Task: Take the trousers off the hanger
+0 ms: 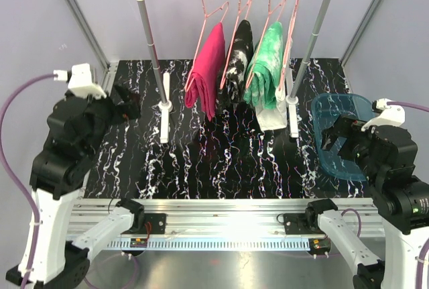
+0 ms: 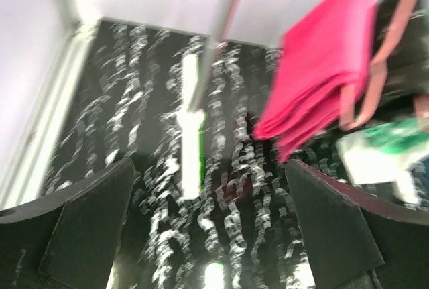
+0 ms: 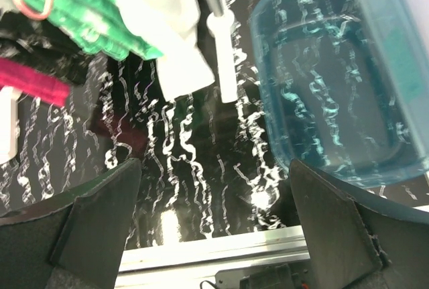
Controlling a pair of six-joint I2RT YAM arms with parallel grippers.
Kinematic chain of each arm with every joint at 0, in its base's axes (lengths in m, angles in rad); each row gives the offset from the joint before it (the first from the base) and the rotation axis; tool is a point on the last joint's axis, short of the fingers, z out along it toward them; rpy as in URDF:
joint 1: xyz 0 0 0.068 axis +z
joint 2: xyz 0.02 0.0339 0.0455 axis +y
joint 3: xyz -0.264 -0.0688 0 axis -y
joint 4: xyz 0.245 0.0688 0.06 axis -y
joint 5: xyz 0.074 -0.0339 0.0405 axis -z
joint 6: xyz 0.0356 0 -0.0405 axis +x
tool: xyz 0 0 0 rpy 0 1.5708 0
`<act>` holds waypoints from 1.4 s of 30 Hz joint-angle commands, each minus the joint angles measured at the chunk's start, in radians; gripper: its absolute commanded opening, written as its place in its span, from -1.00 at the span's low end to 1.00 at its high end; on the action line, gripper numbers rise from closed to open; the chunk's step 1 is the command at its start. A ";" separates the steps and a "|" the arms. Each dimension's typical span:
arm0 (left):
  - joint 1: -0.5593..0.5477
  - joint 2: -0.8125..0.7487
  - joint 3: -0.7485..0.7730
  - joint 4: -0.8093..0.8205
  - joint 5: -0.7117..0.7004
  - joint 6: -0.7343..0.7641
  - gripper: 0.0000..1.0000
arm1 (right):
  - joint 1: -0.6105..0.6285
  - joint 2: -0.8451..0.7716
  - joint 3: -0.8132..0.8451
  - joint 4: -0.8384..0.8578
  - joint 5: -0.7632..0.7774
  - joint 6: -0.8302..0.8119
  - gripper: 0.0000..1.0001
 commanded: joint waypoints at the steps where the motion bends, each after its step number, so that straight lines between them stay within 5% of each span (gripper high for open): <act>1: -0.003 0.104 0.120 0.039 0.169 0.020 0.98 | -0.002 0.009 -0.009 0.043 -0.064 0.016 0.99; 9: -0.097 0.284 0.246 0.198 0.303 0.057 0.98 | -0.002 0.004 -0.015 0.015 -0.147 0.016 0.99; 23: -0.218 0.621 0.325 0.497 0.131 0.219 0.93 | -0.002 -0.054 -0.025 -0.013 -0.213 0.037 0.99; 35: -0.215 0.813 0.433 0.516 0.073 0.285 -0.05 | -0.002 -0.074 -0.033 -0.030 -0.260 0.034 0.99; 42: -0.216 0.818 0.472 0.502 0.018 0.241 -0.95 | -0.002 -0.068 -0.029 -0.033 -0.259 0.028 0.99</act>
